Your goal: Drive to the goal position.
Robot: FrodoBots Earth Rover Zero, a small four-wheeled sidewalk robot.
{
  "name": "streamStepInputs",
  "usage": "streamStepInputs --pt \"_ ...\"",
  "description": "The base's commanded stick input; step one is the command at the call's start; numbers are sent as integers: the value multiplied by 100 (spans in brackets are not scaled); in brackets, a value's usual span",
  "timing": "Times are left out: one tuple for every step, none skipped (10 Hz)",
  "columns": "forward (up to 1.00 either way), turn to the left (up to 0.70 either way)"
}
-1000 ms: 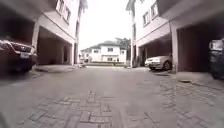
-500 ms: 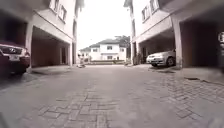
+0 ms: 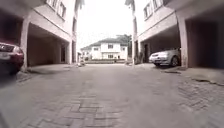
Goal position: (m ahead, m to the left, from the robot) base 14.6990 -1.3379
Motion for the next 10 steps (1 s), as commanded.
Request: streamStepInputs --pt "70 0" --pt "70 0" --pt "70 0" --pt "70 0" --pt "70 0" --pt "70 0" --pt "70 0" --pt "70 0" --pt "70 0" --pt "70 0"
